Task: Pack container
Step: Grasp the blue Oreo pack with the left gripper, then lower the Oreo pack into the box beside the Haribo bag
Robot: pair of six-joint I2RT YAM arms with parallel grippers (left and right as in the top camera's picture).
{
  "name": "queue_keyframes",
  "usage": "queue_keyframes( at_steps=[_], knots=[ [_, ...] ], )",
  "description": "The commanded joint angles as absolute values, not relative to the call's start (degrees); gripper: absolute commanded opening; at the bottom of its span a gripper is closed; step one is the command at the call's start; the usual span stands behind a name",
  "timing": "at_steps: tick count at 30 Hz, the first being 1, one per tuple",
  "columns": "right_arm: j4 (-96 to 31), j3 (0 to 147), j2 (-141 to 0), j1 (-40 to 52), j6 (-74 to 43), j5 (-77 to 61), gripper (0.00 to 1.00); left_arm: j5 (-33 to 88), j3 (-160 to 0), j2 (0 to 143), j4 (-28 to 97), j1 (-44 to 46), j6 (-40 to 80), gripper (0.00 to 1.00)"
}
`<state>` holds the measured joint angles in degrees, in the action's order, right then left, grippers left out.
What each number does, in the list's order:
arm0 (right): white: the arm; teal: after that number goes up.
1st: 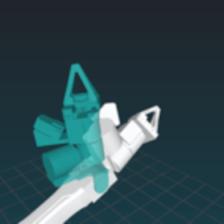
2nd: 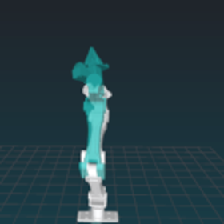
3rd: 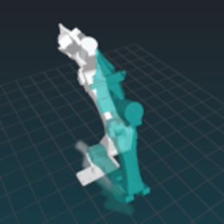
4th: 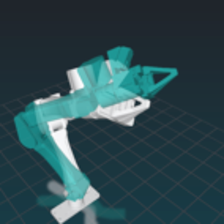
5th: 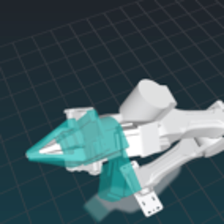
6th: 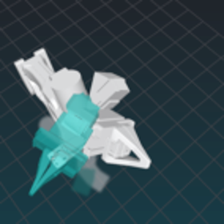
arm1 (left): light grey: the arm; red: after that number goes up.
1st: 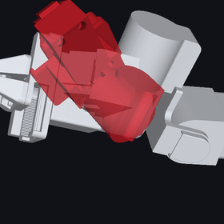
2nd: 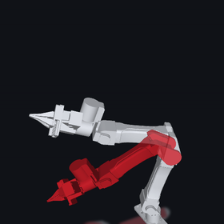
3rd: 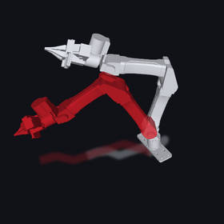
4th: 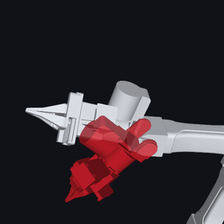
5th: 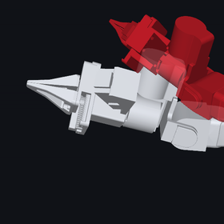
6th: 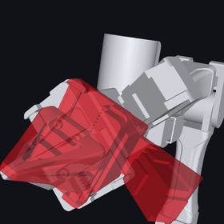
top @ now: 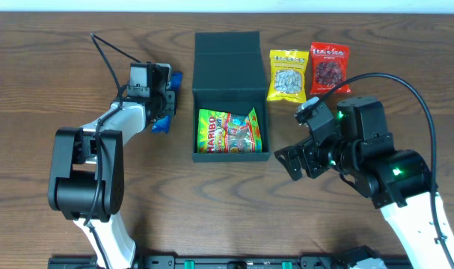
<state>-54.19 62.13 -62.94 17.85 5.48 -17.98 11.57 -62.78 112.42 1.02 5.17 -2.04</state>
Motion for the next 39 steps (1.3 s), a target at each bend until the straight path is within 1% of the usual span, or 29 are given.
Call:
queue_keyframes(
  at_steps=[1, 4, 6, 7, 11, 16, 19, 23, 24, 31, 39],
  knots=[
    [-54.26, 62.78, -62.63, 17.5, 6.28, -17.76, 0.99, 11.03, -64.93, 112.95, 3.05, 5.28, 0.47, 0.3],
    [-54.26, 62.78, -62.63, 17.5, 6.28, -17.76, 0.99, 10.94, -69.21, 111.28, 9.87, 5.28, 0.03, 0.17],
    [-54.28, 62.78, -62.63, 17.5, 6.28, -17.78, 0.99, 10.96, -72.25, 109.49, 13.41, 5.3, -0.58, 0.07],
    [-54.26, 62.78, -62.63, 17.5, 6.28, -17.76, 0.99, 10.98, -73.78, 108.25, 15.0, 5.3, -1.67, 0.06],
    [-54.26, 62.78, -62.63, 17.5, 6.28, -17.76, 0.99, 10.96, -76.55, 101.38, 18.59, 6.85, -11.64, 0.06],
    [-54.28, 62.78, -62.63, 17.5, 6.28, -17.76, 0.99, 10.98, -76.55, 93.89, 21.06, 12.47, -25.98, 0.06],
    [-54.26, 62.78, -62.63, 17.5, 6.28, -17.76, 0.99, 11.75, -76.55, 93.1, 23.11, 15.68, -33.26, 0.06],
    [-54.26, 62.78, -62.63, 17.5, 6.28, -17.76, 0.99, 18.28, -76.55, 93.47, 29.04, 20.36, -49.69, 0.06],
    [-54.26, 62.78, -62.63, 17.5, 6.28, -17.76, 0.99, 19.59, -76.55, 93.58, 29.8, 21.21, -51.99, 0.06],
    [-54.26, 62.78, -62.63, 17.5, 6.28, -17.76, 0.99, 25.76, -76.53, 97.89, 29.1, 23.62, -59.66, 0.06],
    [-54.26, 62.78, -62.63, 17.5, 6.28, -17.76, 0.99, 28.12, -76.53, 105.36, 20.67, 23.77, -59.83, 0.06]
  ],
)
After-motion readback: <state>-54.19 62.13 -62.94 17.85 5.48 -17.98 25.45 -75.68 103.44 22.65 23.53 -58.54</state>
